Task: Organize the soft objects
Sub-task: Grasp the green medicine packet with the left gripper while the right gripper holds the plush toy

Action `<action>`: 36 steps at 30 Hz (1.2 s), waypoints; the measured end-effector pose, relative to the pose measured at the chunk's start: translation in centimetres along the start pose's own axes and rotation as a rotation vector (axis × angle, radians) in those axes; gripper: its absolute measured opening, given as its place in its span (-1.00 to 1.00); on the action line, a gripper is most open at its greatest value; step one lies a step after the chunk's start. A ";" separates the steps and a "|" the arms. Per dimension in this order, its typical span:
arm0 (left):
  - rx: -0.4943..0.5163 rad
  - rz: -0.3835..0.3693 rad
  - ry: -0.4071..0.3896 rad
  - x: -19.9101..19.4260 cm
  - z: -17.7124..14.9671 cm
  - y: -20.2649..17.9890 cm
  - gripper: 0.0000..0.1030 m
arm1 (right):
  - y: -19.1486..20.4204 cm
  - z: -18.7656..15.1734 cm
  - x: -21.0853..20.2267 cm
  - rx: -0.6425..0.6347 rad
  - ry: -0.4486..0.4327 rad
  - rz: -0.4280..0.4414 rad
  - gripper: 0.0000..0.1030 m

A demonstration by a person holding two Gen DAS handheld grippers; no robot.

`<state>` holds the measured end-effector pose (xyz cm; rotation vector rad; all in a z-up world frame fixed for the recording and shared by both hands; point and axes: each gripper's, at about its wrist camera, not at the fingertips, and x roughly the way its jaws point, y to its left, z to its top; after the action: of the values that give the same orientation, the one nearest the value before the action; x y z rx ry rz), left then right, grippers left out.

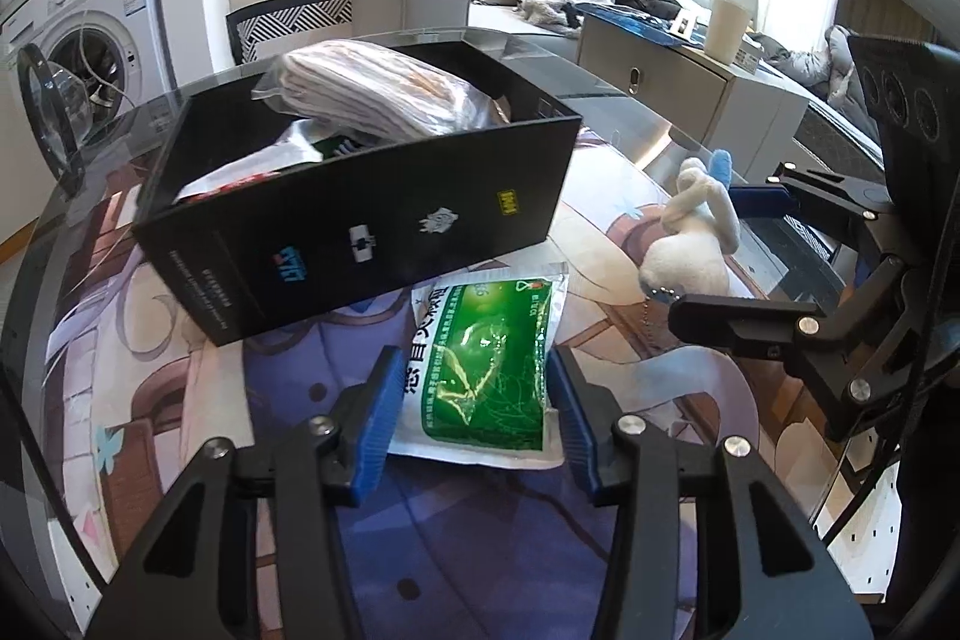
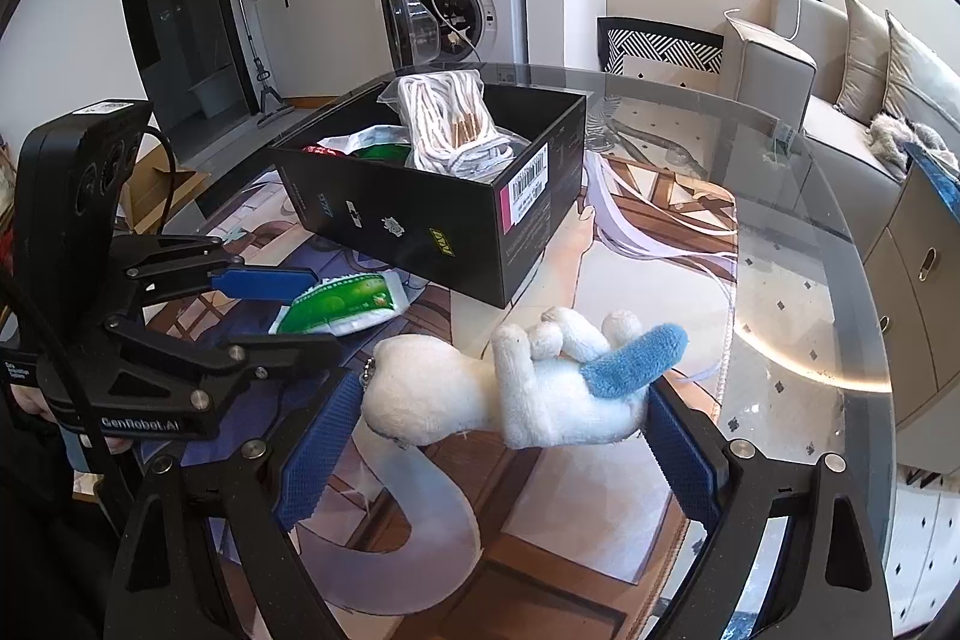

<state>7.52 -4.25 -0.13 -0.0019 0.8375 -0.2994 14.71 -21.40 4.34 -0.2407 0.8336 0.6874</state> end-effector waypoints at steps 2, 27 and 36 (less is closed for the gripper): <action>-0.005 0.004 -0.003 -0.2 -0.1 0.2 -0.09 | 0.1 0.0 0.0 0.000 0.000 0.001 0.80; 0.068 0.043 0.051 2.0 0.2 -1.2 -0.10 | -0.1 -0.1 0.2 -0.006 0.011 0.011 0.80; 0.040 0.010 -0.014 0.0 -0.1 -0.6 -0.28 | 0.0 0.1 -0.6 -0.008 -0.021 0.007 0.80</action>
<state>7.25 -4.84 -0.13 0.0378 0.8172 -0.3061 14.46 -21.60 4.88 -0.2376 0.8121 0.6991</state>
